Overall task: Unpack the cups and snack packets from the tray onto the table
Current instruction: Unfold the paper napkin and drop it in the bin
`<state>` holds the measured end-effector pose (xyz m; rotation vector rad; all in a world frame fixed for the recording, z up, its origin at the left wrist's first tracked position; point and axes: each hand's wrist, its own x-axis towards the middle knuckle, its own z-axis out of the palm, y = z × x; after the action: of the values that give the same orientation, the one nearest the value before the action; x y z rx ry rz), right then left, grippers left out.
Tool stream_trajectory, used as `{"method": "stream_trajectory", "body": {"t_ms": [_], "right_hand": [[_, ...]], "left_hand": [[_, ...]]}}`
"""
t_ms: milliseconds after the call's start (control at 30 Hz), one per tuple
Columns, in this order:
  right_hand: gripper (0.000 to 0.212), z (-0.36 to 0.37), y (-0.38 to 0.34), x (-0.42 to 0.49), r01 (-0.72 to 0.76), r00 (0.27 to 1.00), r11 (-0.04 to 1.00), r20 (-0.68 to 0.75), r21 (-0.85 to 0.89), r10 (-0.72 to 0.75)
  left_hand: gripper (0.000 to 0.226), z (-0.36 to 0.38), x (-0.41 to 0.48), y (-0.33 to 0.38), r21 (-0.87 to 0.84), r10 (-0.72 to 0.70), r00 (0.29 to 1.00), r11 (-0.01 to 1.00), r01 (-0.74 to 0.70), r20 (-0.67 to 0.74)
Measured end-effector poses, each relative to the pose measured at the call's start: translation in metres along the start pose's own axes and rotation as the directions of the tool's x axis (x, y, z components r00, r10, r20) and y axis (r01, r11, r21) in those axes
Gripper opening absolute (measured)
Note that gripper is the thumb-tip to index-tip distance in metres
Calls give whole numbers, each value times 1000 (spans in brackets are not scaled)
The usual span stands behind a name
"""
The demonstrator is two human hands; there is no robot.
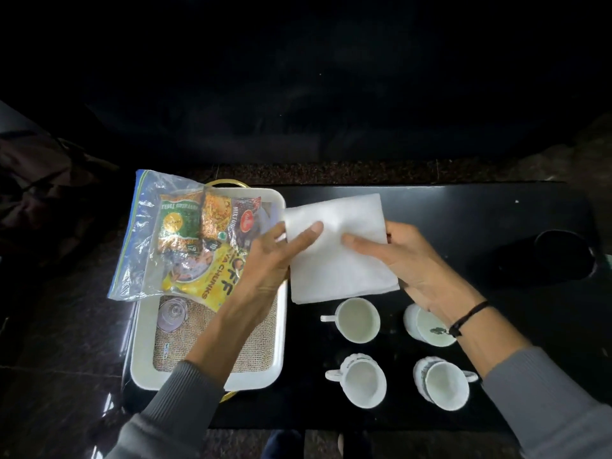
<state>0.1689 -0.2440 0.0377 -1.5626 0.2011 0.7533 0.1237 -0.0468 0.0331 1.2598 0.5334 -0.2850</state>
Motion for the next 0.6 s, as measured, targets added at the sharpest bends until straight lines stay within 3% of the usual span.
{"method": "stream_trajectory", "body": {"t_ms": [100,400,600], "right_hand": [[25,-18,10,-14,-12,999,997,-49,73,15],[30,-81,39,-64,16,978,980,-206,200,26],[26,-121,50,-96,6,930,944,-349,331,117]], "left_hand": [[34,15,1,-16,40,-76,996,996,74,50],[14,76,-4,-28,159,-187,972,973,165,139],[20,132,-11,-31,239,-288,935,942,237,207]]}}
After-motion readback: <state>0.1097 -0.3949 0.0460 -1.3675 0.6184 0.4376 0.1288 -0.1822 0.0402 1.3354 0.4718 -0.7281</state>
